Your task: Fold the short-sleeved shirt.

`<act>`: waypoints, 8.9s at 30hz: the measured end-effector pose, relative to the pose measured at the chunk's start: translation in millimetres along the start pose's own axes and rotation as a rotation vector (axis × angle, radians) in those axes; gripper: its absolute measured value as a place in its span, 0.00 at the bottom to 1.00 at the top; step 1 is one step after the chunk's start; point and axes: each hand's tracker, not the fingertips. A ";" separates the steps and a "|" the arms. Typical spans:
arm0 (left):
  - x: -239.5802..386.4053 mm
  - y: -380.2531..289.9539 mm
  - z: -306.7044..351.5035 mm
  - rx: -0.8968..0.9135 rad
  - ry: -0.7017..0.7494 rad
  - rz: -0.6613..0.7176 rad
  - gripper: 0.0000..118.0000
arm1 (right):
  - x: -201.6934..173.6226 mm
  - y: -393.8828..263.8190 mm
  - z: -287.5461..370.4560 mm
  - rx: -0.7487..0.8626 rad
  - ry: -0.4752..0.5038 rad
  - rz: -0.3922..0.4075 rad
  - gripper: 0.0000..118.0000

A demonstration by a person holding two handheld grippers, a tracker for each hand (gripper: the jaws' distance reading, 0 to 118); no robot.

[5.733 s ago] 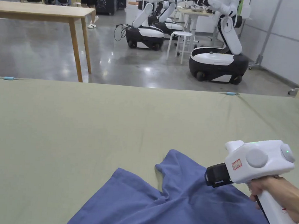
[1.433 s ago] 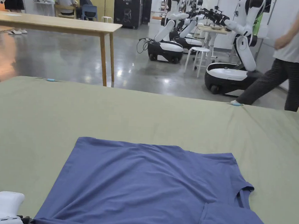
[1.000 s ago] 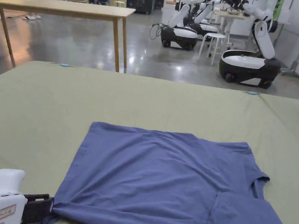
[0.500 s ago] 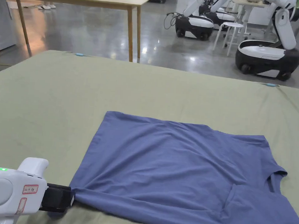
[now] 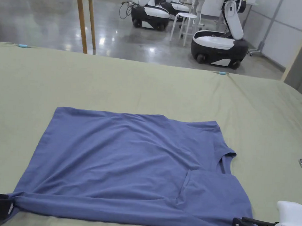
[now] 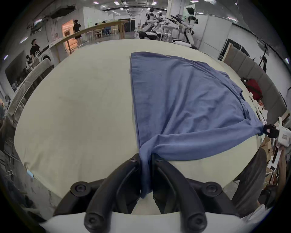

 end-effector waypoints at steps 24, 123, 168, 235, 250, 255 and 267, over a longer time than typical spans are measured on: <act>-16.0 150.2 -39.3 0.053 -0.025 -0.012 0.09 | 1.8 157.6 -39.3 0.046 0.025 0.052 0.05; -4.8 139.4 -47.2 0.187 0.016 0.072 0.37 | -10.6 124.5 -17.9 0.090 -0.041 0.006 0.01; -13.2 170.8 -52.7 0.099 -0.014 0.042 0.01 | 17.7 193.5 -49.5 -0.002 0.019 0.013 0.03; -152.9 16.9 5.0 0.045 -0.459 0.494 0.43 | -193.4 2.0 129.0 0.679 -0.161 0.106 0.01; -144.6 22.0 -72.1 -0.181 -0.750 0.526 0.87 | -186.7 10.6 116.2 0.601 -0.165 0.075 0.01; -136.4 24.3 -80.8 -0.261 -0.593 0.466 0.15 | -186.9 9.4 117.1 0.601 -0.142 0.060 0.01; -159.3 30.8 11.8 -0.085 -0.521 0.445 0.10 | -174.9 10.8 130.3 0.632 -0.119 0.051 0.01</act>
